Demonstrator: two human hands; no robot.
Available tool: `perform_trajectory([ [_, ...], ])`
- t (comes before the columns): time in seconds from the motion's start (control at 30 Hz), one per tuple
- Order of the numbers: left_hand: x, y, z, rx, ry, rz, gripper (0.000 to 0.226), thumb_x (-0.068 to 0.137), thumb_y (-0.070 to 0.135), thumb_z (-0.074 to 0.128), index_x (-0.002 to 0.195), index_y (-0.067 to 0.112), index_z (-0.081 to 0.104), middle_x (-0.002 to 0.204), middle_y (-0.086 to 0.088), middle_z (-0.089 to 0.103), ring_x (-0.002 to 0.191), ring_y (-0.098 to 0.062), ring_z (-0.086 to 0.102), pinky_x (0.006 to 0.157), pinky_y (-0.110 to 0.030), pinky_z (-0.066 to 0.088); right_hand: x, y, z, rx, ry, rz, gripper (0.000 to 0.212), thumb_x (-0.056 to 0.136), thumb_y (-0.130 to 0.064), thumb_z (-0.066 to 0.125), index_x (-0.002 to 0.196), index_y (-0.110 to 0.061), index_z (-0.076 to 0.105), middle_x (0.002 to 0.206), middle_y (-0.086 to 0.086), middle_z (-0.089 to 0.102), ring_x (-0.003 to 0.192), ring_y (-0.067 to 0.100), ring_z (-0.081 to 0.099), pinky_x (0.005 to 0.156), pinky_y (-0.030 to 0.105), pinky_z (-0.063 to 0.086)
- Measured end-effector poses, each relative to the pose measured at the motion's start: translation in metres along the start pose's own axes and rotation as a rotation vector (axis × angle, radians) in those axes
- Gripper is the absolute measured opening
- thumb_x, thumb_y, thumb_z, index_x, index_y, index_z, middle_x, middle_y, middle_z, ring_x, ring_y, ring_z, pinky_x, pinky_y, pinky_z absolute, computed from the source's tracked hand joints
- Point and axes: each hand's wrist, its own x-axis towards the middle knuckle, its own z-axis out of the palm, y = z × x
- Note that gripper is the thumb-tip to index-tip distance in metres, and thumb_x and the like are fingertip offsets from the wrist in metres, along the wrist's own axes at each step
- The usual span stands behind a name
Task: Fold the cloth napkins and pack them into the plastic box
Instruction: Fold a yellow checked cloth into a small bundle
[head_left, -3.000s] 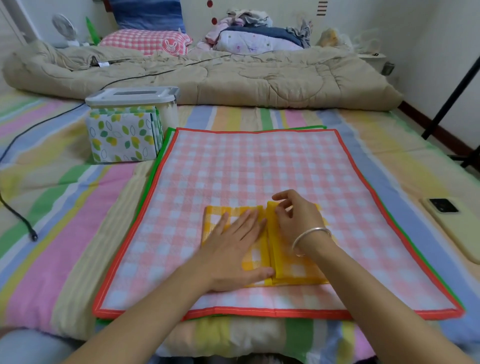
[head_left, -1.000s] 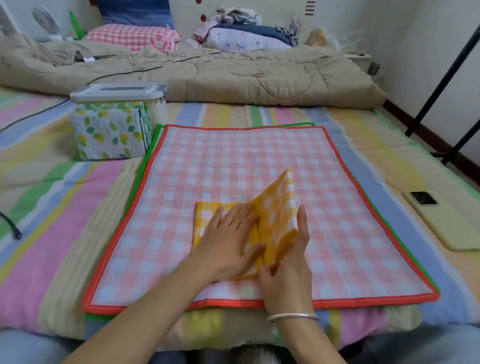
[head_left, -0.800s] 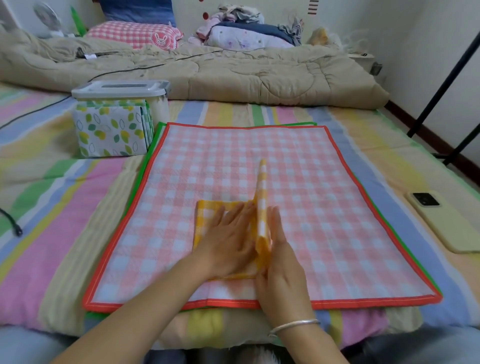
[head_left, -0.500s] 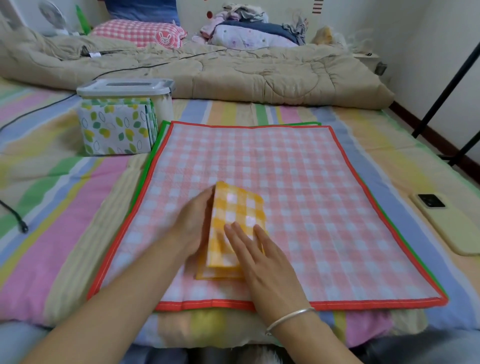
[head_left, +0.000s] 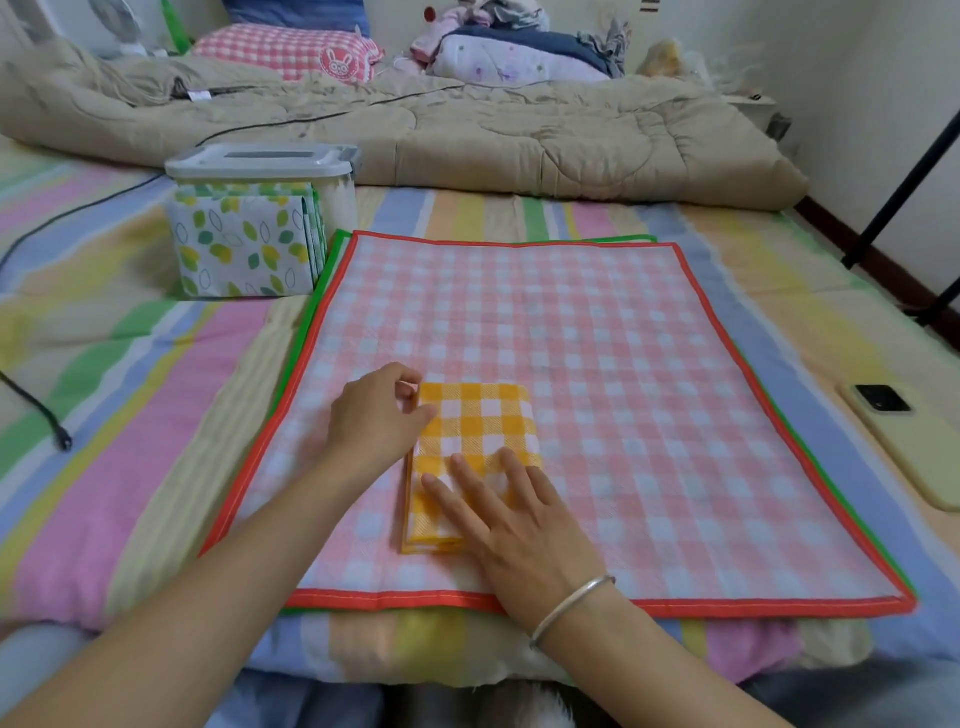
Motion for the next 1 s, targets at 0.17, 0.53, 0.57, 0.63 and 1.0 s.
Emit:
perform_trajectory([
  [0.17, -0.001, -0.009, 0.003, -0.104, 0.031, -0.008, 0.034, 0.084, 0.028, 0.079, 0.114, 0.023, 0.066, 0.109, 0.007, 0.070, 0.082, -0.008, 0.064, 0.082, -0.028, 0.051, -0.006, 0.003, -0.001, 0.058, 0.101, -0.030, 0.056, 0.087, -0.024, 0.028, 0.143, -0.022, 0.034, 0.137, 0.010, 0.057, 0.116, 0.038, 0.060, 0.088, 0.043, 0.056],
  [0.53, -0.021, 0.012, 0.016, 0.544, -0.106, 0.669, 0.059, 0.101, 0.026, 0.029, 0.158, 0.012, 0.019, 0.167, -0.006, 0.006, 0.154, -0.019, 0.002, 0.125, -0.036, -0.003, -0.010, 0.019, 0.004, 0.107, 0.034, -0.125, 0.044, 0.089, -0.017, 0.035, 0.127, -0.013, 0.057, 0.131, 0.016, 0.061, 0.122, 0.033, 0.058, 0.094, 0.041, 0.053],
  [0.57, -0.021, 0.009, 0.018, 0.596, -0.211, 0.694, 0.065, 0.099, 0.036, 0.013, 0.159, 0.011, 0.011, 0.167, -0.006, -0.001, 0.154, -0.017, -0.006, 0.123, -0.034, -0.010, -0.009, 0.020, 0.002, 0.121, 0.009, -0.133, 0.046, 0.089, -0.015, 0.036, 0.128, -0.011, 0.059, 0.133, 0.017, 0.059, 0.125, 0.034, 0.055, 0.096, 0.042, 0.052],
  [0.63, -0.021, -0.002, 0.022, 0.603, -0.321, 0.677, 0.079, 0.089, 0.047, -0.009, 0.159, 0.013, 0.000, 0.167, -0.004, -0.009, 0.152, -0.012, -0.016, 0.121, -0.032, -0.017, -0.007, 0.025, -0.010, 0.245, -0.080, -0.185, 0.054, 0.086, -0.006, 0.042, 0.140, -0.009, 0.050, 0.148, 0.018, 0.043, 0.139, 0.033, 0.037, 0.114, 0.040, 0.033],
  [1.0, -0.026, -0.017, 0.034, 0.557, -0.292, 0.672, 0.077, 0.093, 0.049, -0.008, 0.159, 0.010, -0.001, 0.166, -0.006, -0.006, 0.152, -0.014, -0.015, 0.124, -0.039, -0.008, 0.047, 0.054, -0.007, 0.535, -0.250, 0.246, 0.071, 0.097, -0.058, 0.005, 0.154, -0.017, -0.007, 0.162, -0.004, -0.015, 0.147, 0.006, -0.018, 0.121, 0.031, -0.009],
])
